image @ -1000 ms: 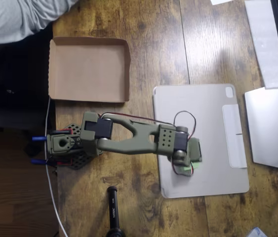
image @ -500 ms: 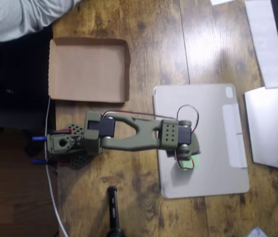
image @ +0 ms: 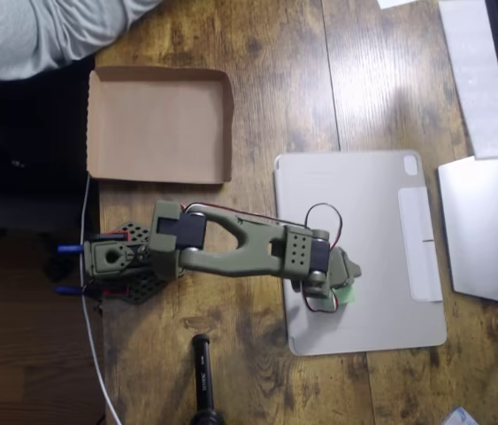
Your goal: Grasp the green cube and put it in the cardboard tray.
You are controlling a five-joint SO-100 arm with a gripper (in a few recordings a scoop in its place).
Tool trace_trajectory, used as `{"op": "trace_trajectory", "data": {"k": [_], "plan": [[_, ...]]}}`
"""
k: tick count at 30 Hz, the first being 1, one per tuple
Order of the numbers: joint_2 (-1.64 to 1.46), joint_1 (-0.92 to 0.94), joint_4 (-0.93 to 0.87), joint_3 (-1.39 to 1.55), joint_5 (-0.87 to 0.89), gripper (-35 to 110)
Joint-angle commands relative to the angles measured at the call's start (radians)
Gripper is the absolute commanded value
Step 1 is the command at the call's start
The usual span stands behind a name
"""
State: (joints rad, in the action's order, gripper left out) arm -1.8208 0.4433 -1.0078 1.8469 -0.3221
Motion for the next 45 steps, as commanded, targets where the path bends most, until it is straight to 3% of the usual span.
{"op": "trace_trajectory", "data": {"k": [1, 6, 11, 23, 31, 37, 41, 45], "plan": [[-0.054, 0.029, 0.06, 0.026, -0.012, 31], [-0.054, 0.037, 0.216, 0.13, -0.017, 31], [-0.046, 0.031, 0.232, 0.14, -0.006, 30], [0.089, -0.002, -0.247, -0.206, 0.061, 23], [0.259, -0.021, -0.261, -0.336, 0.074, 33], [0.252, -0.003, -0.232, -0.342, 0.052, 33], [0.245, -0.006, -0.175, -0.285, 0.049, 29], [0.239, 0.0, -0.15, -0.264, 0.044, 13]]}}
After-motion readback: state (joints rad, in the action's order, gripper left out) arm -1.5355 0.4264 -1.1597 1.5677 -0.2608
